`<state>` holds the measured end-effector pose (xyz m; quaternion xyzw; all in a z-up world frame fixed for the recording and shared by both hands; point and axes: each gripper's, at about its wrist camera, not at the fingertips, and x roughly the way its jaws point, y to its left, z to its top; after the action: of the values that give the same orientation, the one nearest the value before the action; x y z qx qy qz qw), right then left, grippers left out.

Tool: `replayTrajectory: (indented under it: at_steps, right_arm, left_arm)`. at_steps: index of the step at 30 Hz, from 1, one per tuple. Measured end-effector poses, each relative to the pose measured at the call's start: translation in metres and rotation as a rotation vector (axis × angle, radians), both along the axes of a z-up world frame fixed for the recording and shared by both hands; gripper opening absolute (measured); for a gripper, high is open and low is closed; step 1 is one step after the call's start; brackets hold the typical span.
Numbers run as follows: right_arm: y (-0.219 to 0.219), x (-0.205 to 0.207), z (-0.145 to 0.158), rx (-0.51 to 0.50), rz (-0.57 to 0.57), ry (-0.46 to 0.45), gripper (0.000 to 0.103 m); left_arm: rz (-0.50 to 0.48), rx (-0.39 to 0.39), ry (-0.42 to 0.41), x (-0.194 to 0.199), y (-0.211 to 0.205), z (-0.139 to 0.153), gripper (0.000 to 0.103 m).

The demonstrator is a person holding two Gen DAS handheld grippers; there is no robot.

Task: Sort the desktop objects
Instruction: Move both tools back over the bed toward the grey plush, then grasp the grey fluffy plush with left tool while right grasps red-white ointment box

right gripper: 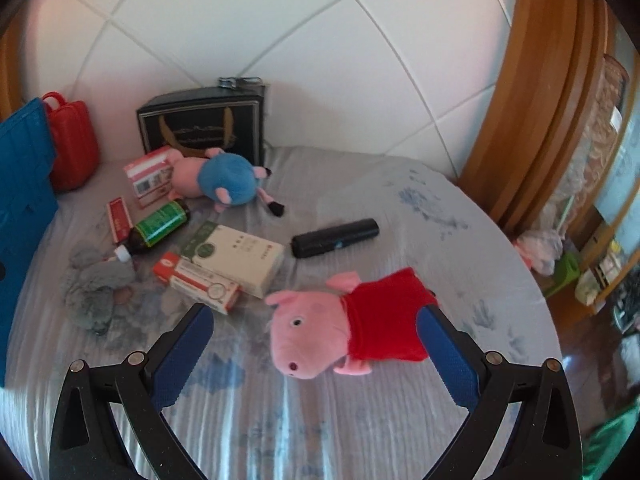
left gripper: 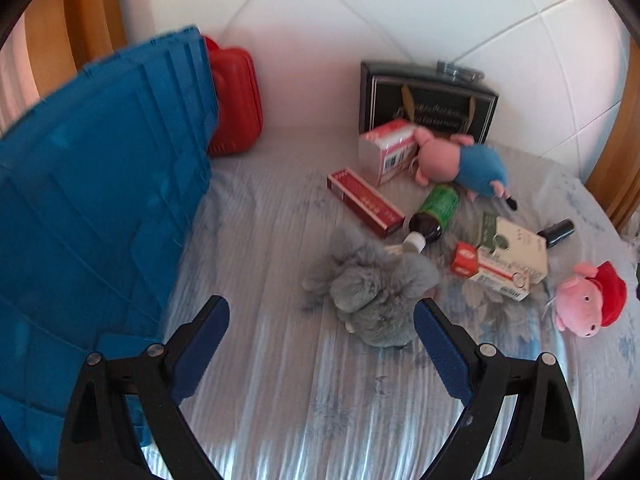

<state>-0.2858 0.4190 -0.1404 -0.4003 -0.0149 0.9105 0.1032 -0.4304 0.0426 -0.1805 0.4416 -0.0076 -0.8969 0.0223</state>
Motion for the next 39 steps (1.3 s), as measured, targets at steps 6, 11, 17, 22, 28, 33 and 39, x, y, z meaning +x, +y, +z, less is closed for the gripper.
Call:
replayTrajectory:
  at_steps: [6, 11, 17, 22, 28, 33, 39]
  right_arm:
    - [0.02, -0.023, -0.024, -0.049, -0.003, -0.046, 0.103]
    - [-0.016, -0.051, -0.048, -0.107, 0.145, -0.069, 0.103]
    - [-0.061, -0.094, -0.086, -0.147, 0.277, -0.105, 0.103]
    - [-0.072, -0.12, -0.122, -0.18, 0.301, -0.191, 0.103]
    - [-0.082, -0.141, -0.152, -0.184, 0.337, -0.259, 0.103]
    - [-0.087, -0.153, -0.163, -0.199, 0.352, -0.245, 0.103]
    - [-0.116, -0.137, -0.165, -0.263, 0.472, -0.288, 0.098]
  left_arm:
    - [-0.031, 0.057, -0.096, -0.039, 0.012, -0.046, 0.095]
    - [-0.087, 0.032, -0.154, -0.066, 0.039, -0.08, 0.095]
    - [-0.095, -0.004, -0.216, -0.094, 0.054, -0.119, 0.095]
    - [-0.082, -0.006, -0.266, -0.108, 0.05, -0.148, 0.095]
    - [-0.126, -0.009, -0.243, -0.109, 0.046, -0.149, 0.07]
    - [-0.154, -0.056, -0.221, -0.095, 0.033, -0.148, 0.059]
    - [-0.11, -0.065, -0.212, -0.09, 0.012, -0.15, 0.059]
